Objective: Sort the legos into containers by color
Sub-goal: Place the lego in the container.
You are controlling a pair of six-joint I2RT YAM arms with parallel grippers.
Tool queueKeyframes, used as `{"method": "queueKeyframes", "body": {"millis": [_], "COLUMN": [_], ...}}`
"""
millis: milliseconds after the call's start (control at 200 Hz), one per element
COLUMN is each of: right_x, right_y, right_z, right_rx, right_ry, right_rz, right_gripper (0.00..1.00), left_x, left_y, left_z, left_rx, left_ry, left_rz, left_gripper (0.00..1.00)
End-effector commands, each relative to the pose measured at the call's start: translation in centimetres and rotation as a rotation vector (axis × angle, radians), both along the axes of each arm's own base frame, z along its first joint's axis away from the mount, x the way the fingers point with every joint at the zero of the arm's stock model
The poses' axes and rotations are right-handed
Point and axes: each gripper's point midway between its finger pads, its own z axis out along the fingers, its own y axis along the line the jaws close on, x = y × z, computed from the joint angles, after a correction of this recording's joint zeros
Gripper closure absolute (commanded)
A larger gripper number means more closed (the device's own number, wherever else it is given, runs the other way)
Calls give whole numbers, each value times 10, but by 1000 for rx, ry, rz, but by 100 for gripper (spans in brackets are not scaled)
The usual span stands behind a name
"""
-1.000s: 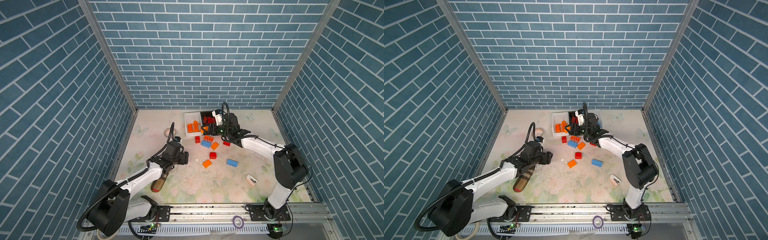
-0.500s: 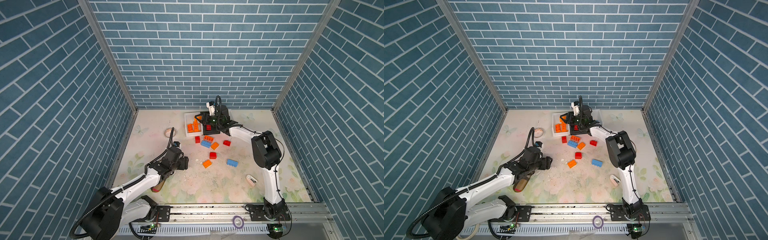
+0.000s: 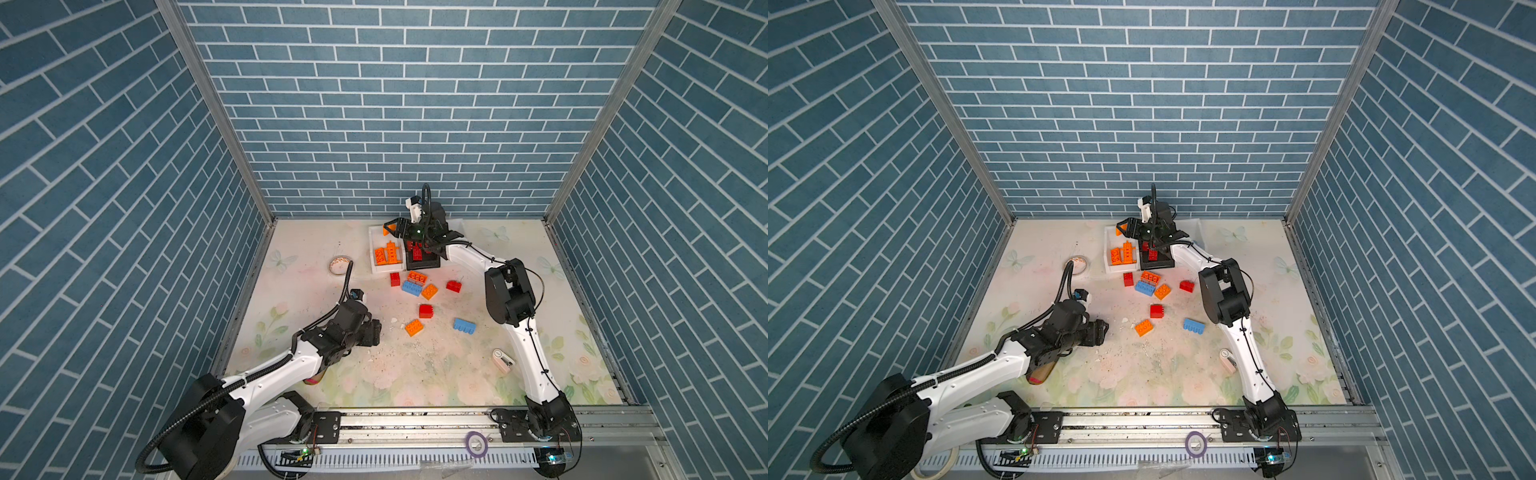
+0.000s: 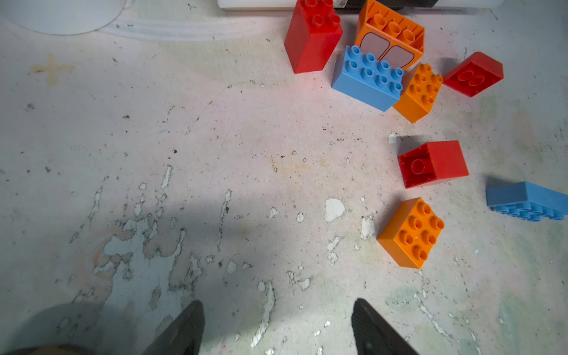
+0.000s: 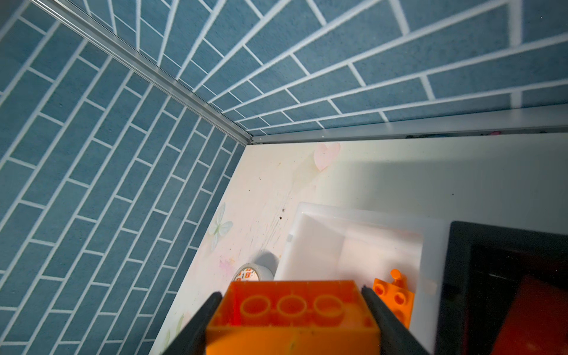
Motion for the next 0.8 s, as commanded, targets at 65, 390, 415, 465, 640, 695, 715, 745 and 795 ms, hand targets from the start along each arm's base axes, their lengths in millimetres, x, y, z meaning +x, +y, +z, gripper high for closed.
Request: {"method": "queueKeyframes", "body": {"millis": [65,390,415,465,640,695,715,745,795], "right_x": [8,8,7,4,-19,-28,-31,-36,-45], "right_y": [-3,-6,-7,-8,-19,-22,-24,-27,-33], "right_z": [-10,25,30,38,60,62,63,62,62], "right_rx": [-64,-80,-79,-78,-78,-88,-92,-102,-115], "right_ry": [-7,-86,-91,-104,-143,-148,-149,-149,-149], "right_rz": [-11,-7,-6,-4,9,16,16,17,15], "right_gripper": [30,18,18,18,18,18,19,19,19], "left_x": [0,9,10,13,32,39,42,46,52], "left_y": [1,-13,-15,-18,-29,-32,-34,-36,-38], "left_z": [1,1,2,3,7,11,12,15,18], "left_rx": [-9,-41,-45,-54,-40,-32,-29,-24,-17], "left_ry": [-8,-5,-8,-14,-34,-46,-51,-61,-76], "left_rz": [23,-1,-2,-5,-4,-5,-6,-8,-8], "left_gripper": [22,22,22,22,22,22,22,22,22]}}
